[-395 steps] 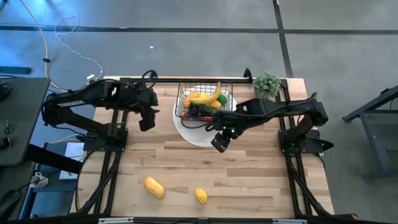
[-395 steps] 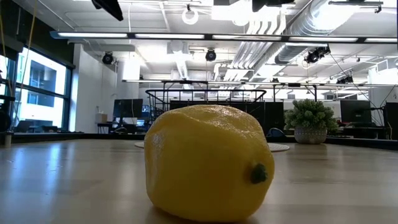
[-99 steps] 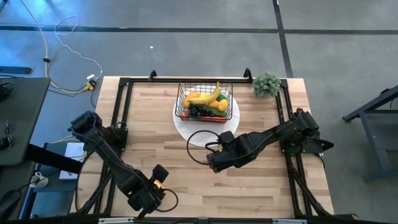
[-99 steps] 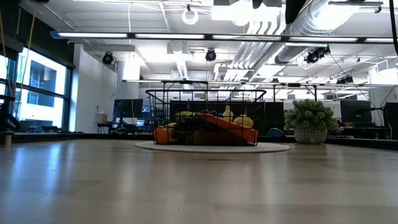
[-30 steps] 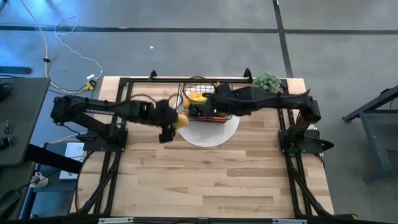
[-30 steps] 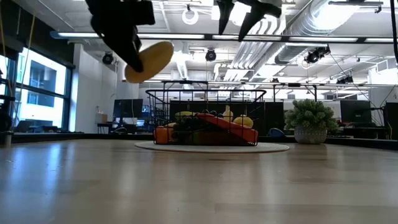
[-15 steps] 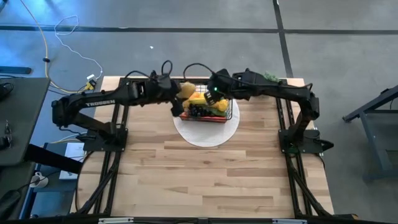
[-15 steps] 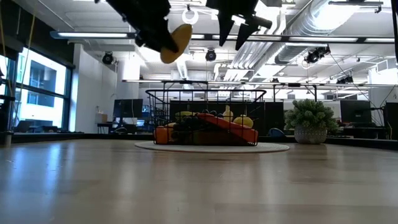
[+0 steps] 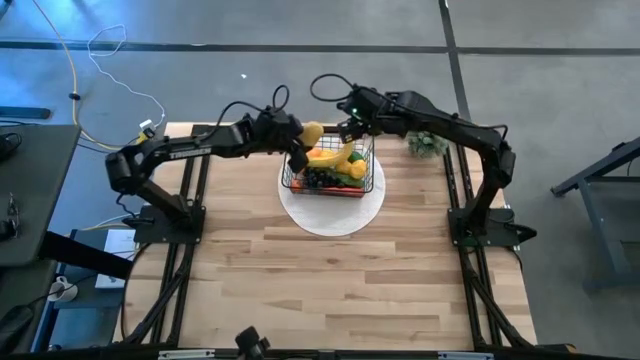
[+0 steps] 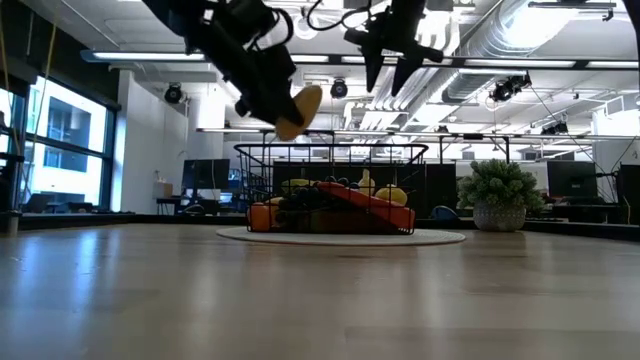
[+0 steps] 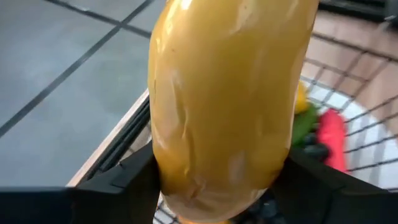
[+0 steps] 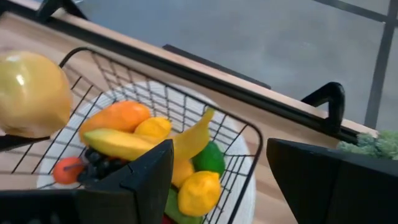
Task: Build produce basket
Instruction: Put the yellow mango into the wire basket, then return to Home Position
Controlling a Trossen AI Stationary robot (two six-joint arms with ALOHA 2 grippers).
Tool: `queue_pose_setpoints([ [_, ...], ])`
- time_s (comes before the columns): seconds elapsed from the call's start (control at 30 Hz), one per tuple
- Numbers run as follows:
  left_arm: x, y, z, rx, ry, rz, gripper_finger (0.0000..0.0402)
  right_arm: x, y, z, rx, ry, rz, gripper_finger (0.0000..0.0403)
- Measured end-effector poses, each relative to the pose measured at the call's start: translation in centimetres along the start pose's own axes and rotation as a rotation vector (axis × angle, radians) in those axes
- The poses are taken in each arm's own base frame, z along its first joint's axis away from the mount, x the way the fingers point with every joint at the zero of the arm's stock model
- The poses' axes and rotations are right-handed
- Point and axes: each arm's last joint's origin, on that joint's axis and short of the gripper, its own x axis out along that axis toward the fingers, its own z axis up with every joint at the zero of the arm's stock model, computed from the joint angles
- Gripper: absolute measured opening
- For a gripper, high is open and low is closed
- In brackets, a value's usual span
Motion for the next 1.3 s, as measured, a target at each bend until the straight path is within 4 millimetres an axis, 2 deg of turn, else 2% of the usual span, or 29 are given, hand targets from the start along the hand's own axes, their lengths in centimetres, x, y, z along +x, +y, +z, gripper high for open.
queue_pose_setpoints([
  [0.2,1.9,0.6,-0.8,-0.004,0.047,0.098,0.0259,0.5,-1.1,0.8,0.026,0.000,-0.024,0.0239],
  [0.5,2.0,0.5,-0.7,0.056,0.039,0.095,0.0262,0.9,-1.8,1.3,0.028,0.000,-0.039,0.0239],
  [0.83,1.9,0.5,-1.0,0.040,0.076,0.047,0.0266,0.9,-1.9,1.2,0.025,0.014,-0.040,0.0239],
  [1.3,1.5,1.5,-0.4,0.032,0.088,-0.028,0.0345,0.9,-1.9,1.1,0.051,0.028,-0.031,0.0239],
])
